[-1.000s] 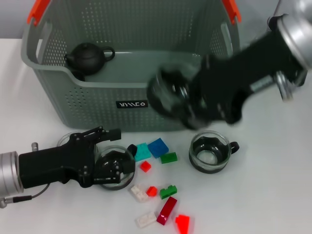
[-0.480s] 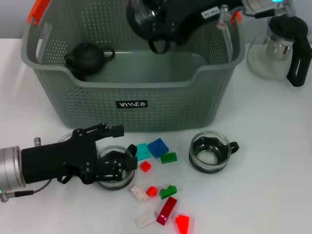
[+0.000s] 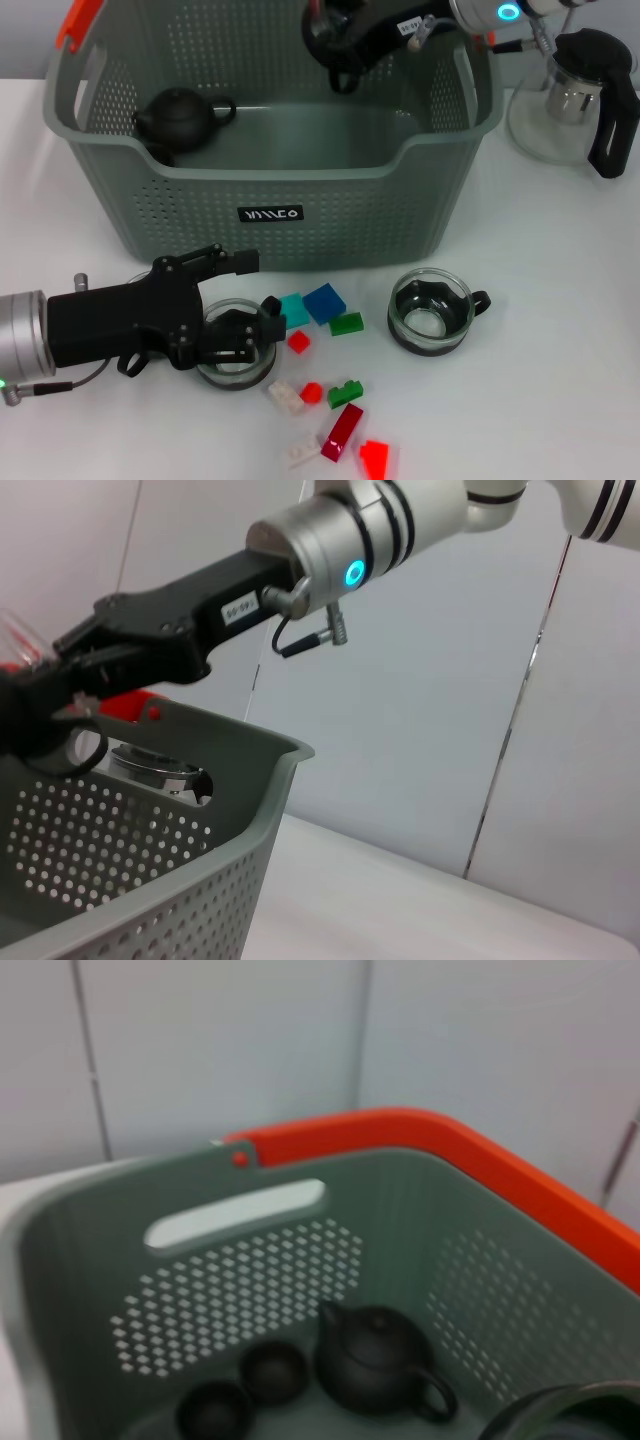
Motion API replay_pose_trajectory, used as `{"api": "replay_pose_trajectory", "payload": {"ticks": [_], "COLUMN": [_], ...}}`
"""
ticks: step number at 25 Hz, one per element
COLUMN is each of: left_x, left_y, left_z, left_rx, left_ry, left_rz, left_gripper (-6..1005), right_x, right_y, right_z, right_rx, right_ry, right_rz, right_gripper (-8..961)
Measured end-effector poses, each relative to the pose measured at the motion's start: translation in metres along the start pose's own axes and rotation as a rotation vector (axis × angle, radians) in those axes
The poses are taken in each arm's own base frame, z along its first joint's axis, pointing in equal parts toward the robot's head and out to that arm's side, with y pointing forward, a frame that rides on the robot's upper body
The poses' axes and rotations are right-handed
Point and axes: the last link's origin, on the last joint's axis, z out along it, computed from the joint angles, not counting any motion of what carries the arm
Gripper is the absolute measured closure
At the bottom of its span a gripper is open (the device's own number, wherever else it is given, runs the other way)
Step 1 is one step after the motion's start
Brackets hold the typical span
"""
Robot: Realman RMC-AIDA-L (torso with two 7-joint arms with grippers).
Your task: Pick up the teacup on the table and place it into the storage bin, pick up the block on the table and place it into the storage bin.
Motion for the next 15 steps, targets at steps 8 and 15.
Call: {"api": "replay_pose_trajectory", "payload": {"ticks": [8,15], "left_x": [0.001,0.001], "left_y": [0.0,-0.001], "left_z": [0.003,0.004], "left_rx": [-0.005,-0.002], "left_ry": [0.009,0.01], "left_rz": [-0.005,-0.007], "left_gripper": [65,65], "right_x": [0.017,0.024], "right_y": [-0.002,0.005], "right_z": [0.013,0.017], "right_rx": [0.045,0.016], "right_ry": [0.064,0.127], "right_rz": [0.01,-0.002], "right_gripper": [861,847]}}
